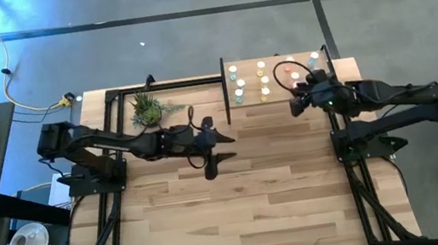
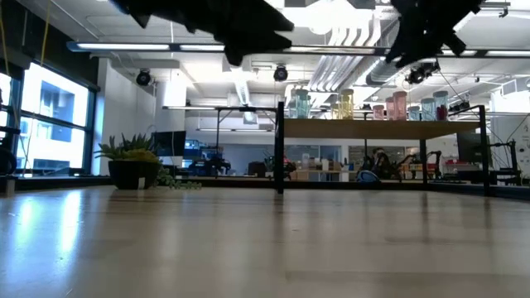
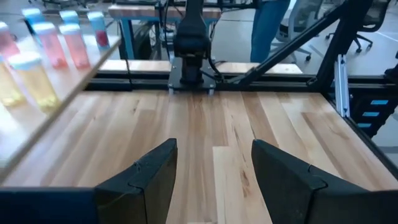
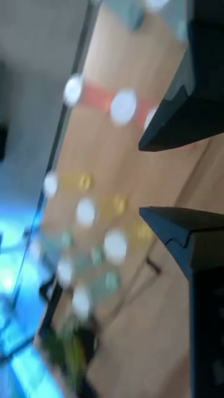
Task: Pick and place medicine bottles onto shelf by color
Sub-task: Return to Home Position
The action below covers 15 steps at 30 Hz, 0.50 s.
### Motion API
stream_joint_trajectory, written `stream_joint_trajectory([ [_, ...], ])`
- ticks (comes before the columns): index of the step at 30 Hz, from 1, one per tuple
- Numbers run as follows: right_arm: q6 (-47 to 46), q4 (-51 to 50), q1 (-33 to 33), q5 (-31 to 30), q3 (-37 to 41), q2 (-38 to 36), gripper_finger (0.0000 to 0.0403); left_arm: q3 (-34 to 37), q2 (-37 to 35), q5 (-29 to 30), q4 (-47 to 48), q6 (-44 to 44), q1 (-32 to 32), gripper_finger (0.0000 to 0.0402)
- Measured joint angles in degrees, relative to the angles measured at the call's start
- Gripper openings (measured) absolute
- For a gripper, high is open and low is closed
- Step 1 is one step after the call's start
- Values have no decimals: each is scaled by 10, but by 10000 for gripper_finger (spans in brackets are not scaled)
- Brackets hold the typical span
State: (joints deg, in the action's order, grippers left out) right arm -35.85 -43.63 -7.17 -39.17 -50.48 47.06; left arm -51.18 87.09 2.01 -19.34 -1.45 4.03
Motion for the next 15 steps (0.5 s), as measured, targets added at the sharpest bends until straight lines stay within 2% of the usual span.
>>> stream_joint_trajectory([
  [4, 31, 38, 62, -5, 0, -6, 147, 0, -46, 3, 47, 1, 0, 197],
  [9, 54, 47, 152, -56, 0, 6, 147, 28, -99, 10, 44, 14, -12, 197],
  [15, 69, 114, 247, -98, 54, 28, 147, 111, -161, 88, 11, -4, -36, 197],
])
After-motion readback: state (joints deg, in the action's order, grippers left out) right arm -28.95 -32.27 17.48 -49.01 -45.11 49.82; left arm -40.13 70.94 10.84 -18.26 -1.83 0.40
